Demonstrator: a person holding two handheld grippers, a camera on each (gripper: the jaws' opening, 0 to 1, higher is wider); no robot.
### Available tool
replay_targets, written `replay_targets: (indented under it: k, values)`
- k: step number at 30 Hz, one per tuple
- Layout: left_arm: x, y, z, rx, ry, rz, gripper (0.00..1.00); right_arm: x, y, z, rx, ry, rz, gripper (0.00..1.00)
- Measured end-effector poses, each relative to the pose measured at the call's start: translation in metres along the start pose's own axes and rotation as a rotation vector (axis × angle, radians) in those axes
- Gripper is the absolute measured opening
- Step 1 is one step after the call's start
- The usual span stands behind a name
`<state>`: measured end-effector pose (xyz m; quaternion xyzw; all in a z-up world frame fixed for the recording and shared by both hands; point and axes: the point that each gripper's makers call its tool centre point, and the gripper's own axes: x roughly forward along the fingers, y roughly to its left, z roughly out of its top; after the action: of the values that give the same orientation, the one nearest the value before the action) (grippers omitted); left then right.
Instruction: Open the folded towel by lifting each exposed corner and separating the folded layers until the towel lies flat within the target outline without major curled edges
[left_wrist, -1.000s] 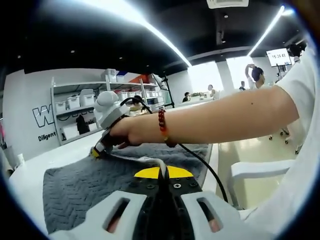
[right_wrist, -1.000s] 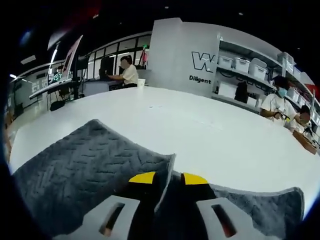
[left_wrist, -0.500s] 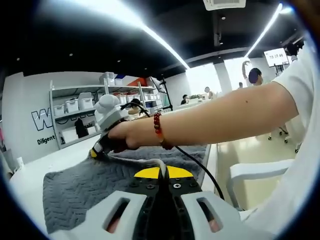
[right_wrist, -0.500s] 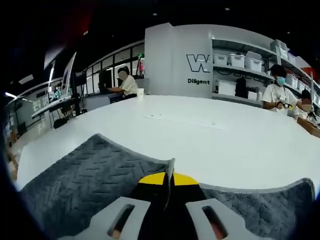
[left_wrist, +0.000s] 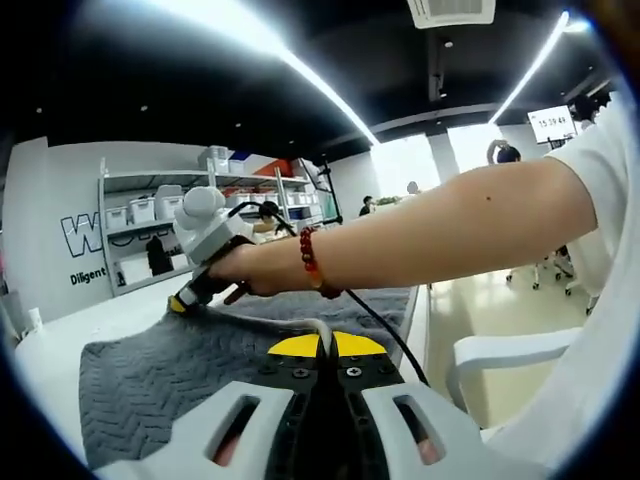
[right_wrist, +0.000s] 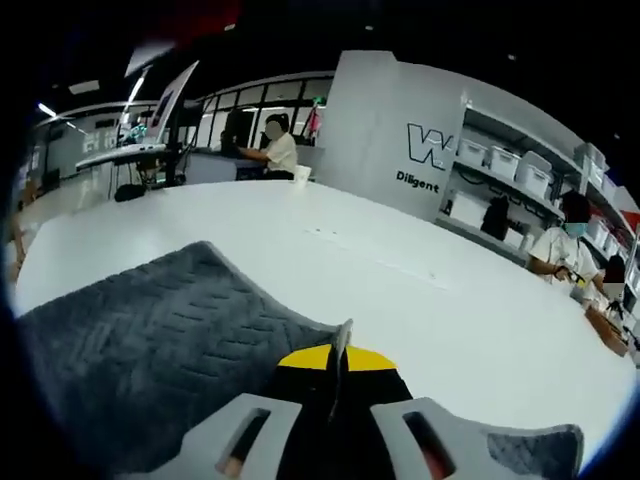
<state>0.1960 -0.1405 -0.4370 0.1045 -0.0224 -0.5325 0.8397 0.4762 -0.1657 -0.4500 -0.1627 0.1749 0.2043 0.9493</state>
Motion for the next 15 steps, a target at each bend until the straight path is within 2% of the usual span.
replay_targets:
  k: [3, 6, 9, 10, 12, 15]
  values:
    - [-0.002, 0.000, 0.003, -0.015, -0.023, -0.004, 0.01, 0.000, 0.002, 0.007, 0.036, -0.018, 0.009, 0.00]
    - [-0.003, 0.001, 0.009, -0.057, -0.061, -0.021, 0.01, -0.001, -0.001, 0.006, -0.035, 0.008, -0.016, 0.00]
    - [-0.006, 0.003, 0.011, -0.073, -0.071, -0.025, 0.00, -0.001, -0.001, 0.009, 0.038, -0.010, -0.002, 0.00]
    - [-0.006, 0.003, 0.011, -0.079, -0.077, -0.024, 0.00, -0.002, -0.005, 0.010, 0.026, -0.008, -0.024, 0.00]
    - [-0.006, 0.002, 0.012, -0.086, -0.083, -0.033, 0.00, -0.003, -0.003, 0.017, 0.044, -0.023, -0.010, 0.00]
    - [-0.006, 0.000, 0.014, -0.107, -0.092, -0.043, 0.00, -0.004, -0.003, 0.022, 0.026, -0.020, -0.022, 0.00]
